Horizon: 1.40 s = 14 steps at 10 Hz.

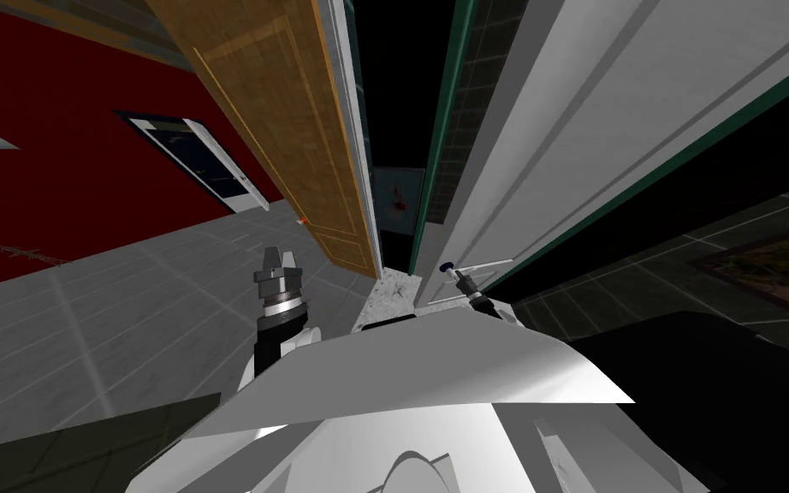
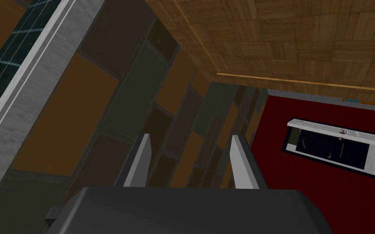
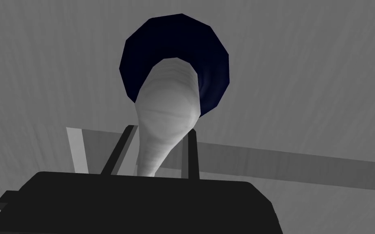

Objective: Pull the door open

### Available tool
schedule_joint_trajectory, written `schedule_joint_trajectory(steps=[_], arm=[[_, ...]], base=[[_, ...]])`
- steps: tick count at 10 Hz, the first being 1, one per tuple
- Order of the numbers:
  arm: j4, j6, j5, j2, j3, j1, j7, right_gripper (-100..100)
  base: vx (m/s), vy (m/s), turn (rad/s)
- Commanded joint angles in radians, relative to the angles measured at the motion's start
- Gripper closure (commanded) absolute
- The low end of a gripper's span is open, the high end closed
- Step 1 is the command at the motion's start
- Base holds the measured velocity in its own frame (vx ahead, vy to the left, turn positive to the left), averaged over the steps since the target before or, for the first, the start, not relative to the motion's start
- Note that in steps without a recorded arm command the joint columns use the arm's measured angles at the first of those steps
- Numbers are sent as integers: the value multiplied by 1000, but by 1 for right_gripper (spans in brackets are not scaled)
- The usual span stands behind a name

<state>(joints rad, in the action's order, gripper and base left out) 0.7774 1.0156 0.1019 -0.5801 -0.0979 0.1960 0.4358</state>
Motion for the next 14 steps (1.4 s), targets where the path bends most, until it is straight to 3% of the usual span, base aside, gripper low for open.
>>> schedule_joint_trajectory(steps=[1,2,3,9,14], arm=[[-6,32,0,-13,-2,15,8,100],[-5,18,0,-8,-3,7,7,100],[-16,44,0,-14,-10,19,13,100],[-46,120,2,-38,-25,46,28,100],[-74,158,-1,-41,-39,50,35,100]], base=[[-225,-56,135],[-96,-23,23],[-158,-67,164],[-196,-79,161],[-165,-67,127]])
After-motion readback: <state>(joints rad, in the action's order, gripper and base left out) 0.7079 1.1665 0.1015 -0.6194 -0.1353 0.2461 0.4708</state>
